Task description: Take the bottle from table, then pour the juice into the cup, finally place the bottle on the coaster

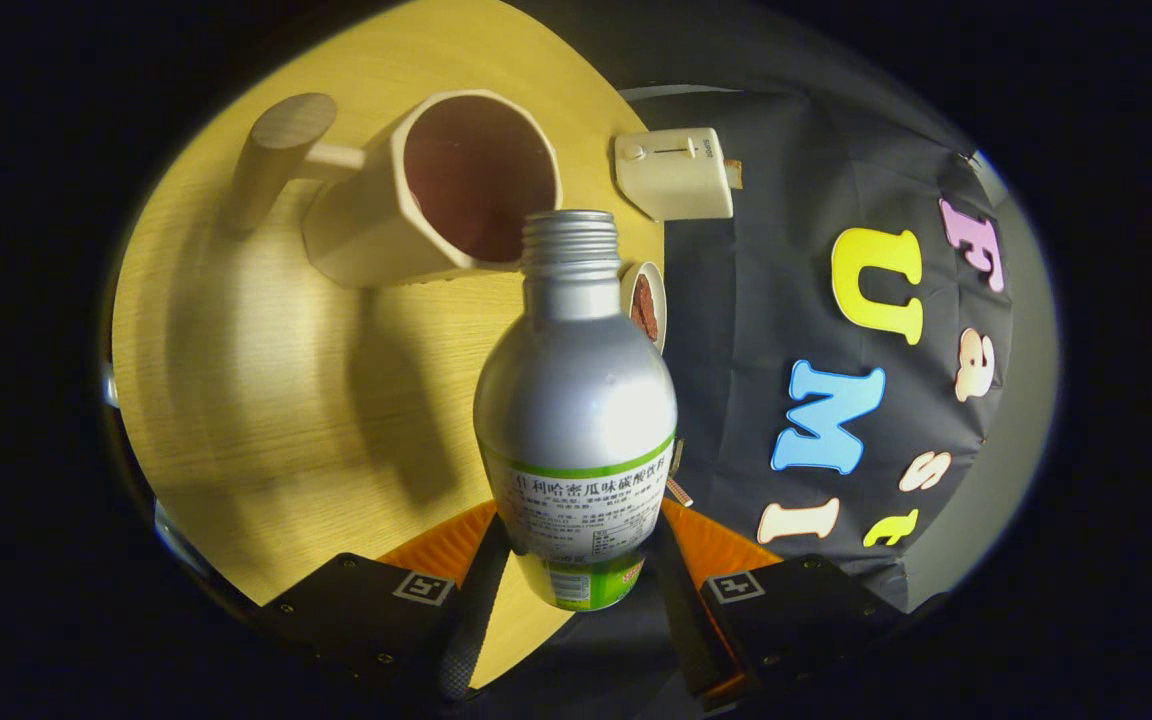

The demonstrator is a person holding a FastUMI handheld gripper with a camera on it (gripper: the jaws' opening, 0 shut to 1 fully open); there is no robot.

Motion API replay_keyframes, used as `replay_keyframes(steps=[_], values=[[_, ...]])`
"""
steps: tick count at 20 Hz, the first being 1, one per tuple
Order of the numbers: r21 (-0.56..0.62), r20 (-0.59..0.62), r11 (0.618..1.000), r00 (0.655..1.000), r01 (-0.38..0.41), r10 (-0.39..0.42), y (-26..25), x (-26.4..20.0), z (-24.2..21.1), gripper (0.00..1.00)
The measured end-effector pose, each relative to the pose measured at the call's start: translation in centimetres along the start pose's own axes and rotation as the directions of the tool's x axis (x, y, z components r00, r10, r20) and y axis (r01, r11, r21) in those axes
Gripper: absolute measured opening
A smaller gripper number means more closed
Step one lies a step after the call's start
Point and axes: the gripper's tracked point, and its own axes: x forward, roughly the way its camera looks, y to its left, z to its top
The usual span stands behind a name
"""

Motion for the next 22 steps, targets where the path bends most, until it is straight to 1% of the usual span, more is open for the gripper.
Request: replay_keyframes(steps=[8,16,22], values=[[-0.094,-0.064,0.994,0.997,-0.051,0.045,-0.7,-0.9,-0.6,0.77],[-0.168,-0.081,0.984,0.996,-0.053,0.039,-1.4,-1.2,0.2,0.77],[-0.205,-0.109,0.977,0.993,-0.059,0.037,-1.5,-1.3,-0.3,0.77]])
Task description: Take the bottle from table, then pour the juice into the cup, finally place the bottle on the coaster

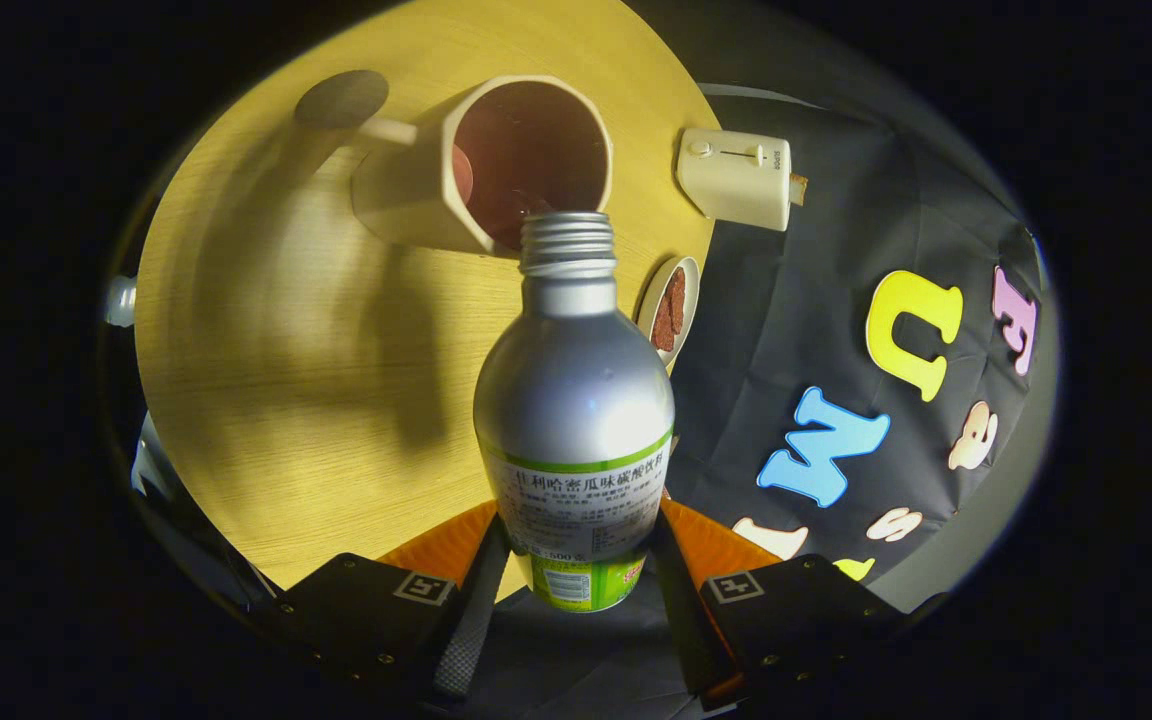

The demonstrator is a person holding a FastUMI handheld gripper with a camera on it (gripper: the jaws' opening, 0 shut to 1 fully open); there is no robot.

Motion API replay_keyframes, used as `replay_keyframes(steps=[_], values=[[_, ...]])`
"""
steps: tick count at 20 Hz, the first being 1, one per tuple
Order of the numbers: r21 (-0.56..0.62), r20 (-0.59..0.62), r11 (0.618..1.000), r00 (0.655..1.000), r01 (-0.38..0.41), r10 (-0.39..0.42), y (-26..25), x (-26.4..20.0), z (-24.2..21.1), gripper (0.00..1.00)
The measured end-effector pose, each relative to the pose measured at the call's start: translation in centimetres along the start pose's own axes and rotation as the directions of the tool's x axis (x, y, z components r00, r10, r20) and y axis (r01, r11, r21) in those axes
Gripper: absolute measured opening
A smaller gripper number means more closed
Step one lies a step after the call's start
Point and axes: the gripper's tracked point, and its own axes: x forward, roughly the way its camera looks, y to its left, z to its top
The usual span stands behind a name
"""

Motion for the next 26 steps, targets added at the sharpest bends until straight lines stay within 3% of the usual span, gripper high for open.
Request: replay_keyframes(steps=[26], values=[[-0.121,-0.036,0.993,0.999,-0.004,0.0,-1.9,-0.2,-0.2,0.77]])
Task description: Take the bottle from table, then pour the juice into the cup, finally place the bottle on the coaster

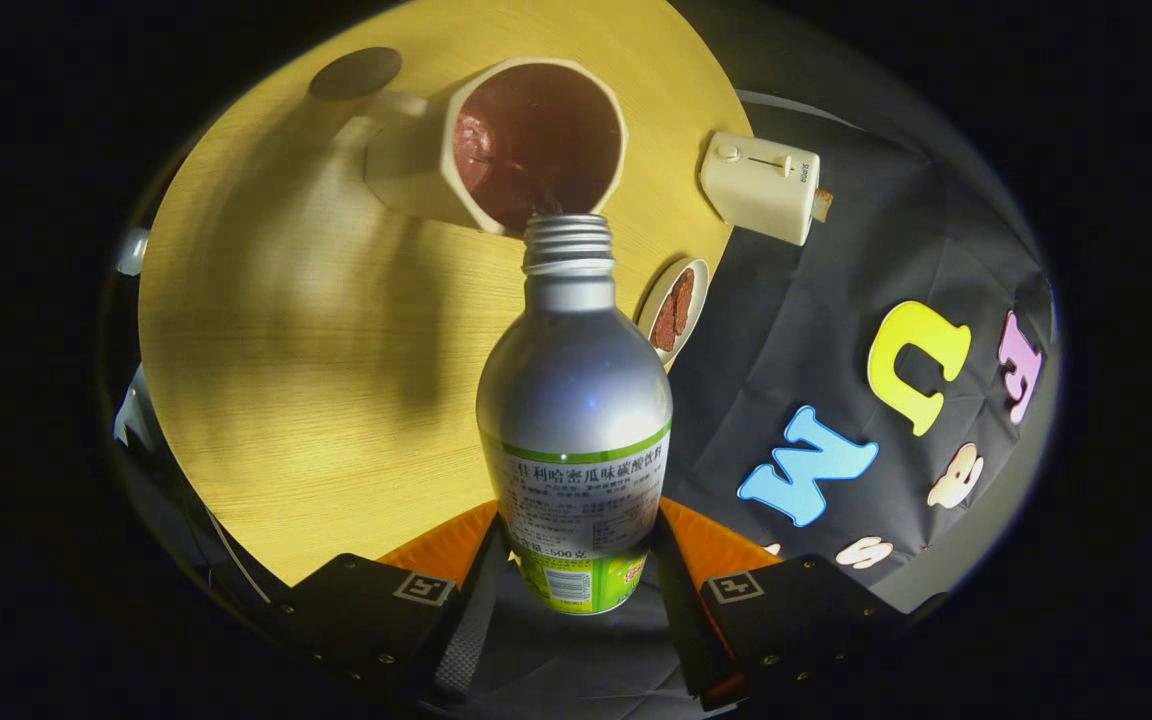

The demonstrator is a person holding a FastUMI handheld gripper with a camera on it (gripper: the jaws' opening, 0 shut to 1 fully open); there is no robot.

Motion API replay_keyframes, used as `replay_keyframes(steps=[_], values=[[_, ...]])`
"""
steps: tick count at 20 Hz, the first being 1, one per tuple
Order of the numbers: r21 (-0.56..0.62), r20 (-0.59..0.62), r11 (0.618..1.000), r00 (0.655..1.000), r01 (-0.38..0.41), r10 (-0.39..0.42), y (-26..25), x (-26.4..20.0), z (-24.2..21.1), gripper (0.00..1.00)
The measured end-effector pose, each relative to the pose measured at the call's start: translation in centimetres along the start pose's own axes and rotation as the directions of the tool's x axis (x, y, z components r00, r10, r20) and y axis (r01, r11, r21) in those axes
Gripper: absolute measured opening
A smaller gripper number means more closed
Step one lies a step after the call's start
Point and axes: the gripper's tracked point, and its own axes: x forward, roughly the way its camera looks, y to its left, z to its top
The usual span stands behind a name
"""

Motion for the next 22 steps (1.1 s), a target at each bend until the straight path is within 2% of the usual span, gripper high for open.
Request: replay_keyframes(steps=[13,22], values=[[-0.099,-0.031,0.995,0.999,0.022,-0.025,-1.7,-0.9,-0.4,0.77],[-0.167,-0.012,0.985,0.999,0.039,-0.042,-2.4,-1.4,1.0,0.77]])
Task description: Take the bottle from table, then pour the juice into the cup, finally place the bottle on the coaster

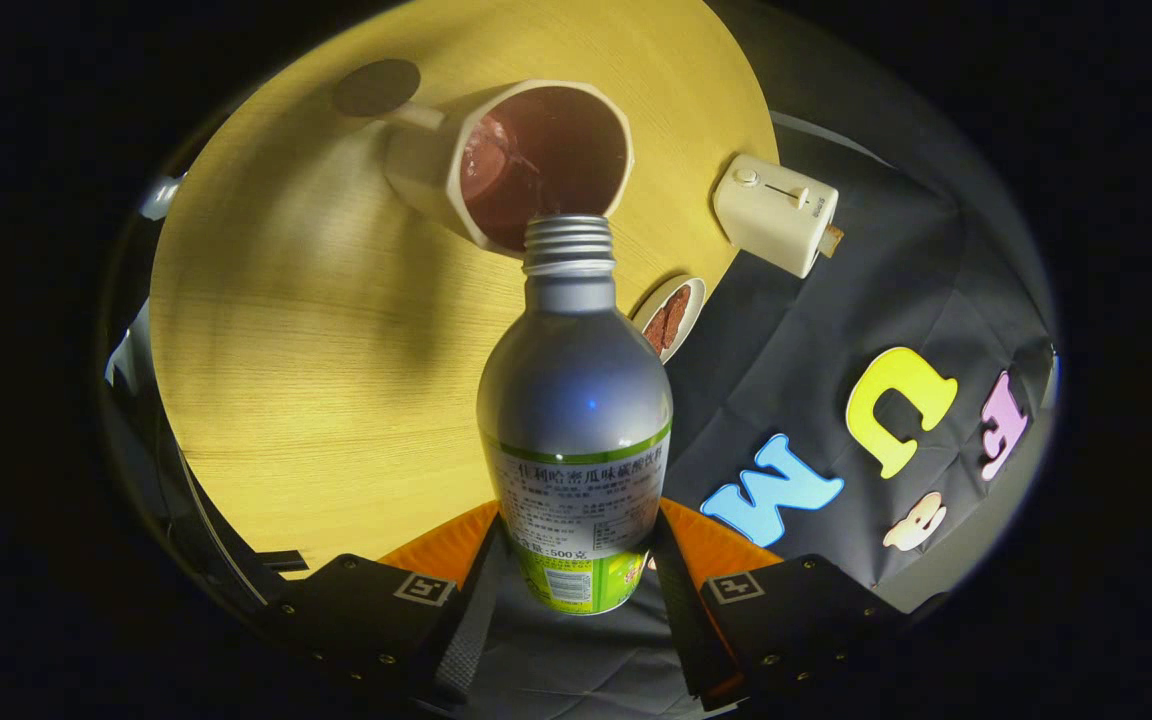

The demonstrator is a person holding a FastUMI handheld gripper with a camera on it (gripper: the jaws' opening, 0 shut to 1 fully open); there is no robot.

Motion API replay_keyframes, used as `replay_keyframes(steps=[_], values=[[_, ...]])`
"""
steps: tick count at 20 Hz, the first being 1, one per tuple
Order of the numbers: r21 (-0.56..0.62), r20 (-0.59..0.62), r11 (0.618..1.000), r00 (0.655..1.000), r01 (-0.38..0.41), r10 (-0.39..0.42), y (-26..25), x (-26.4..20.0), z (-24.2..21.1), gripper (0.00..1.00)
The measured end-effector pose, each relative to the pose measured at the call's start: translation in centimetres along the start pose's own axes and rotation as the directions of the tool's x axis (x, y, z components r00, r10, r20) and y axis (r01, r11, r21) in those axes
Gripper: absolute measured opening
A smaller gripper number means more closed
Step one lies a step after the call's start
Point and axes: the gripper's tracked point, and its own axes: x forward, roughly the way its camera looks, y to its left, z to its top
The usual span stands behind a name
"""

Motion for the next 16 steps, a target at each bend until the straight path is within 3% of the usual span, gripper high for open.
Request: replay_keyframes(steps=[16], values=[[-0.049,-0.036,0.999,0.999,0.001,-0.002,-0.54,-0.07,-0.82,0.76]])
